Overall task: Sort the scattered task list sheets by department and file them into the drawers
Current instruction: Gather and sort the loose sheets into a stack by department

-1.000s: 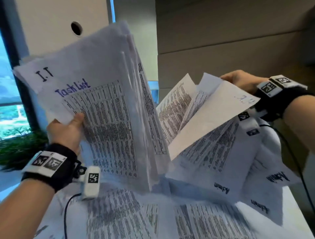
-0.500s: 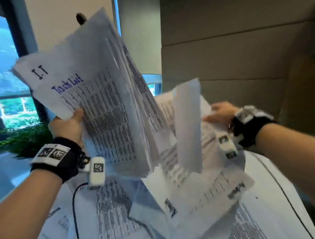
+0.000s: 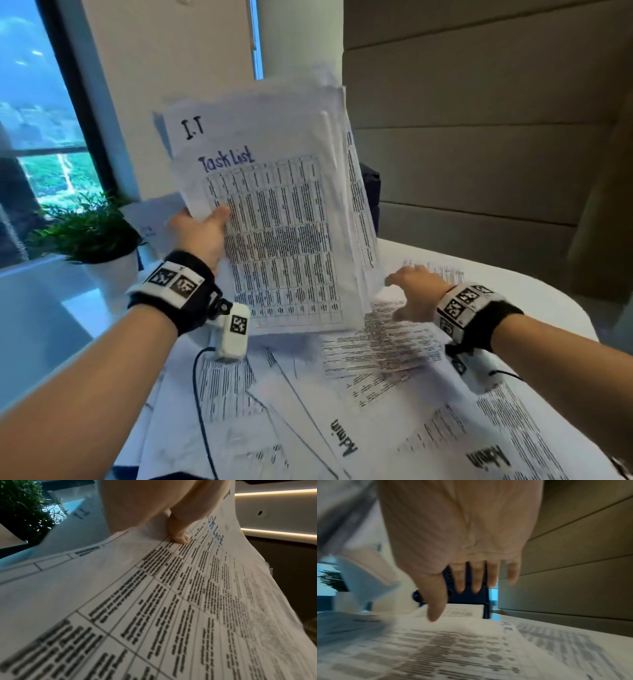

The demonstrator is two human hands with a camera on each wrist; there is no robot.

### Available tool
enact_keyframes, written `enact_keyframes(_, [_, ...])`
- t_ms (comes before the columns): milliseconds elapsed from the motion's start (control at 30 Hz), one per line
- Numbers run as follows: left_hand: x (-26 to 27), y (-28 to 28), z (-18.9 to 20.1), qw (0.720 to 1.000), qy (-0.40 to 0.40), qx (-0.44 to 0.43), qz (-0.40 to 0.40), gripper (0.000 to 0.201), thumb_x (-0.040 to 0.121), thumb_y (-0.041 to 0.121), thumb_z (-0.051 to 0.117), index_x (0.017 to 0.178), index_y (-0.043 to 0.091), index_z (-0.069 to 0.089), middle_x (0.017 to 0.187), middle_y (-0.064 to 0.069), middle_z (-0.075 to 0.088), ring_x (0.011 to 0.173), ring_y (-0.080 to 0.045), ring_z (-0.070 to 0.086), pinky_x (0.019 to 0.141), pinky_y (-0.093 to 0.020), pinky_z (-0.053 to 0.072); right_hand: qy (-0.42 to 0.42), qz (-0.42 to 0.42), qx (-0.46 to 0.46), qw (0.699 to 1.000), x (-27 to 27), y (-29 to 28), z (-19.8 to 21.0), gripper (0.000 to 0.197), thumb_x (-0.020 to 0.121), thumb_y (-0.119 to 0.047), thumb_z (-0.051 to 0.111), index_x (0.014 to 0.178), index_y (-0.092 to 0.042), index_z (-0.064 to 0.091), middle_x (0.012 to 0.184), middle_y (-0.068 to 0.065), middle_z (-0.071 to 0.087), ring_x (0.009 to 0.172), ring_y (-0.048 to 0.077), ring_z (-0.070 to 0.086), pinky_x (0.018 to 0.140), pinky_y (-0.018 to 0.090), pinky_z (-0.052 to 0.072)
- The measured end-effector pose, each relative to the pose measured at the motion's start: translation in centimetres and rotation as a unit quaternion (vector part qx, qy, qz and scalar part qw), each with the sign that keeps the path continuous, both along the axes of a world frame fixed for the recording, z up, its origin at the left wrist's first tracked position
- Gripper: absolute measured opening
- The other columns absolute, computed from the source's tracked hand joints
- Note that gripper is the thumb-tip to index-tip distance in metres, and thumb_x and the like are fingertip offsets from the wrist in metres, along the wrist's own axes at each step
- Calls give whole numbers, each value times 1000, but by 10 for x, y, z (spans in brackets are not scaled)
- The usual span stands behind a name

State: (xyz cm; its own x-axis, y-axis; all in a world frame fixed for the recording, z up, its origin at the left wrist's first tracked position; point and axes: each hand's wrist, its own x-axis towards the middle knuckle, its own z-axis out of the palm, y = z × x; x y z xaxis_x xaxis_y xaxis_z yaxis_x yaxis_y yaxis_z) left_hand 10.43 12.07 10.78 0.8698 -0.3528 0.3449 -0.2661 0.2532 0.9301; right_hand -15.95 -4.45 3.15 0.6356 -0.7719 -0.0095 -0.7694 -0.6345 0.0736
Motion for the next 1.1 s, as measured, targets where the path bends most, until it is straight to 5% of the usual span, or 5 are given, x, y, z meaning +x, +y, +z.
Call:
enact_keyframes(333, [-45, 8, -2, 998, -42, 12, -36, 27, 88, 13, 65, 114, 8, 63, 98, -2, 64, 89, -18, 61, 81, -28, 48, 153, -21, 138, 978, -44, 93, -6, 80, 79, -68, 56, 134, -11, 45, 131, 6, 57, 116, 24, 56, 97, 35, 45])
enact_keyframes(467, [-63, 16, -6, 997, -61, 28, -42, 27, 88, 13, 66, 114, 8, 65, 95, 0, 64, 87, -17, 62, 76, -24, 47, 162, -99, 138, 972, -57, 101, -22, 79, 74, -87, 31, 76, -13, 60, 104, 6, 69, 94, 22, 60, 100, 39, 43])
enact_keyframes(600, [-75, 23, -6, 997, -46, 18, -64, 29, 87, 14, 66, 115, 9, 65, 101, -4, 68, 90, -21, 67, 81, -34, 55, 144, -158, 163, 963, -52, 108, -40, 108, 62, -92, 43, 132, -11, 50, 133, 8, 55, 121, 27, 52, 102, 38, 39])
enact_keyframes(800, [-80, 37, -4, 996, -52, 7, -67, 31, 88, 12, 64, 119, 6, 62, 103, -4, 66, 88, -17, 62, 77, -26, 49, 27, -150, 184, 971, -75, 103, -37, 80, 41, -88, 63, 83, -21, 73, 82, -3, 75, 73, 16, 67, 77, 29, 56])
enact_keyframes(1100, [-64, 49, -5, 997, -43, -2, -60, 32, 88, 11, 65, 120, 7, 62, 103, -4, 65, 90, -18, 63, 82, -29, 51, 92, -177, 152, 968, -72, 111, -20, 59, 63, -69, 71, 94, -18, 70, 97, -2, 73, 89, 17, 69, 84, 32, 55])
